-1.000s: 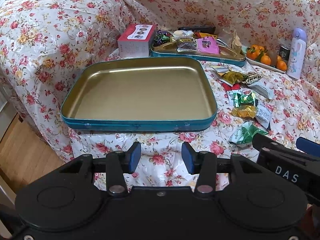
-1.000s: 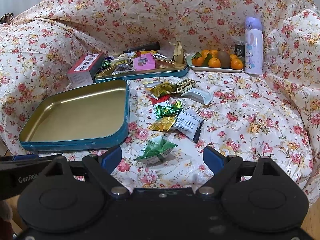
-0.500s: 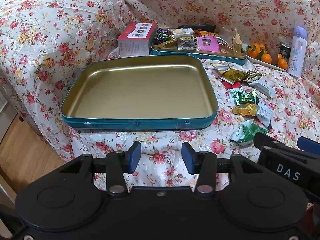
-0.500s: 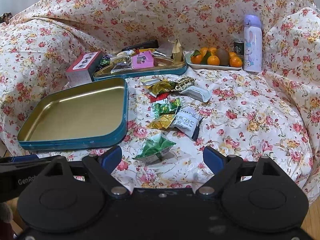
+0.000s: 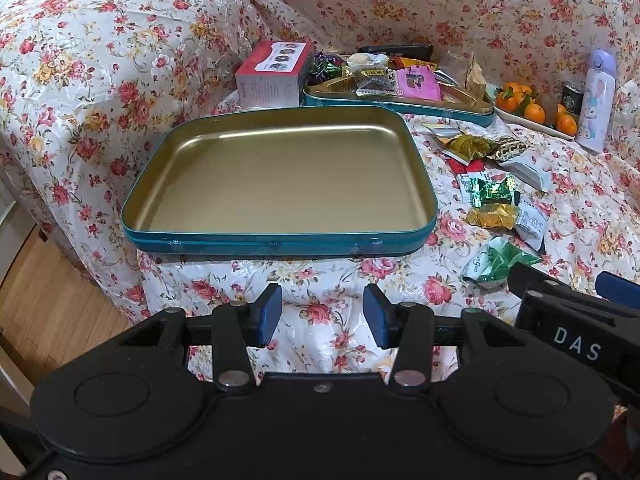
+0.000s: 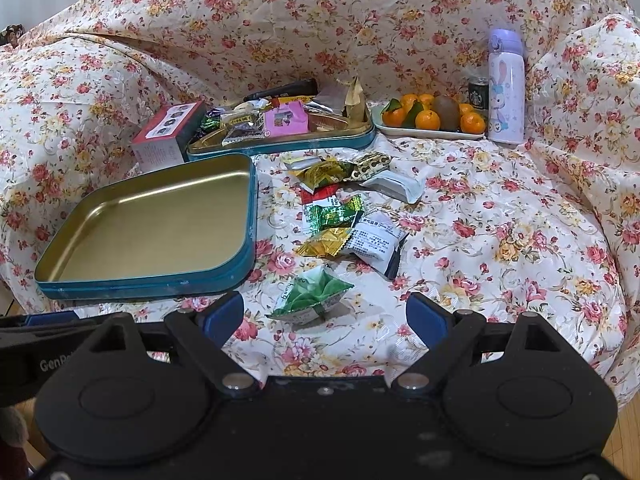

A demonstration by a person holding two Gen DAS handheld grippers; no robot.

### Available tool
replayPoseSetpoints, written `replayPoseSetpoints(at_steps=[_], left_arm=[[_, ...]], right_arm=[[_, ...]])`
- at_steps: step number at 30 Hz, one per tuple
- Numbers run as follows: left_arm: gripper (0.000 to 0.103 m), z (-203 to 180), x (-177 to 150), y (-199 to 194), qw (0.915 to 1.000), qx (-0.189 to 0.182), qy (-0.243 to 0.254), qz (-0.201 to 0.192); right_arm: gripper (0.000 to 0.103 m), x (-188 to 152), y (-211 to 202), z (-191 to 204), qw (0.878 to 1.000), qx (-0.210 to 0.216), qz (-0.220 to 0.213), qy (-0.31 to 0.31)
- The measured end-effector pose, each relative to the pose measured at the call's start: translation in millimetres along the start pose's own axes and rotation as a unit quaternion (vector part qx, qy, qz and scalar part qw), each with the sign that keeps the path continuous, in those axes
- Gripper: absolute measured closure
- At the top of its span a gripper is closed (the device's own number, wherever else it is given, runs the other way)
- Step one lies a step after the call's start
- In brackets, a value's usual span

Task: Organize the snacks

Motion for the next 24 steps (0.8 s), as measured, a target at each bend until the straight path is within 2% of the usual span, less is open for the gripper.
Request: replayPoseSetpoints(at_steps=[24], left_arm=[[0.05,3.9,0.7,3.0,1.0,0.007,-0.003,-0.005]], right_arm=[[0.01,0.6,1.1,0.2,1.0,-0.004,-0.005,0.002]])
Point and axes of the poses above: each gripper's, at about its wrist camera, not at the fingertips, and y roughly the way its jaws point, z to its left, x to its top, the point moved 7 cm from there along y, roughly the way its jaws point, and after that the axes turned 2 degrees about -x, right-handed, at the moved point
